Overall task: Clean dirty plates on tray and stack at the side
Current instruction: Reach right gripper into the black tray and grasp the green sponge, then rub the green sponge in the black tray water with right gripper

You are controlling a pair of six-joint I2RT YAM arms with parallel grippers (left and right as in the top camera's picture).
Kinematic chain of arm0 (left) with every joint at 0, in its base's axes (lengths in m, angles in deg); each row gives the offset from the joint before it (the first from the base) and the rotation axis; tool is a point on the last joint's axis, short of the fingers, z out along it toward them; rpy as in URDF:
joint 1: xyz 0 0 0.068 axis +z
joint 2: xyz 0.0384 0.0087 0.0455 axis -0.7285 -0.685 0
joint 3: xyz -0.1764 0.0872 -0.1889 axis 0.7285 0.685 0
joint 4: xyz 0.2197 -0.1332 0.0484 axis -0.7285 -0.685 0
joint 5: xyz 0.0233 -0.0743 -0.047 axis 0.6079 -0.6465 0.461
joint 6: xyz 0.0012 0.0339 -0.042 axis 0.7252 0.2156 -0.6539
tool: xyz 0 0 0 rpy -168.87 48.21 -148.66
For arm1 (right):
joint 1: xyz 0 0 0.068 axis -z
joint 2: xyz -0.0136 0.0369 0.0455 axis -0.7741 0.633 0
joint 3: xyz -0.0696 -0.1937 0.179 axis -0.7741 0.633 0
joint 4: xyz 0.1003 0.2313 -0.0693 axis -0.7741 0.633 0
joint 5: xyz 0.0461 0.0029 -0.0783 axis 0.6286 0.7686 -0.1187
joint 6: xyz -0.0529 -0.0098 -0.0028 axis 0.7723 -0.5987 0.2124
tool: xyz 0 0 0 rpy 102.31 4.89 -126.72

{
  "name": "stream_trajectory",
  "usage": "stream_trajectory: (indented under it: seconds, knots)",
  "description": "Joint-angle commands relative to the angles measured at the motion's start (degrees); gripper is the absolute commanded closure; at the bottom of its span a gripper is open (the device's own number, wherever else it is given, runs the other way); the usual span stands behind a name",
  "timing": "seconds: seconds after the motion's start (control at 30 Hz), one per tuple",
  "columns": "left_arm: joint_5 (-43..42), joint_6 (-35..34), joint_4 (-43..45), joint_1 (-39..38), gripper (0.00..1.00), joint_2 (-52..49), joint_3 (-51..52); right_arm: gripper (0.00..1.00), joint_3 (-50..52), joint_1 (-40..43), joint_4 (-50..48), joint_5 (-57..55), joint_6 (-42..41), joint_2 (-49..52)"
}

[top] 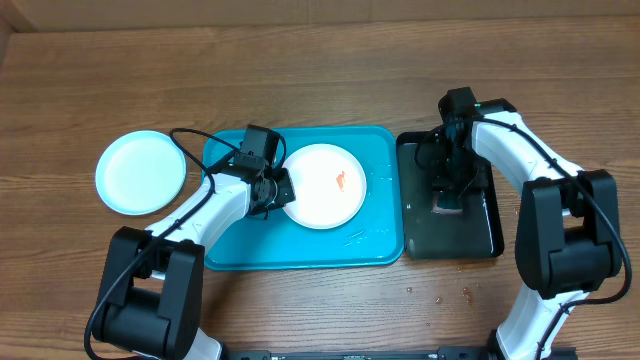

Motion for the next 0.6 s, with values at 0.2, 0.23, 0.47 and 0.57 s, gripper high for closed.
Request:
stream_trajectory:
  seconds: [0.2, 0.23, 0.47, 0.57]
  knots:
    - [-0.2, 0.5, -0.2, 0.2, 0.94, 0.6, -0.9, 0.54, 0.0, 0.1, -1.2, -1.0, 0.0, -1.4]
    - [-0.2, 0.5, -0.2, 0.2, 0.93, 0.6, -0.9, 0.53, -0.2, 0.1, -1.2, -1.0, 0.0, -1.4]
    - [-0.1, 0.5, -0.2, 0.2, 0.91, 0.6, -0.9, 0.54, -1.8, 0.1, -0.3, -1.0, 0.0, -1.4]
    - [0.1, 0.5, -0.2, 0.2, 0.91, 0.6, -0.9, 0.69, -1.8, 0.1, 0.1, -1.0, 0.0, -1.4]
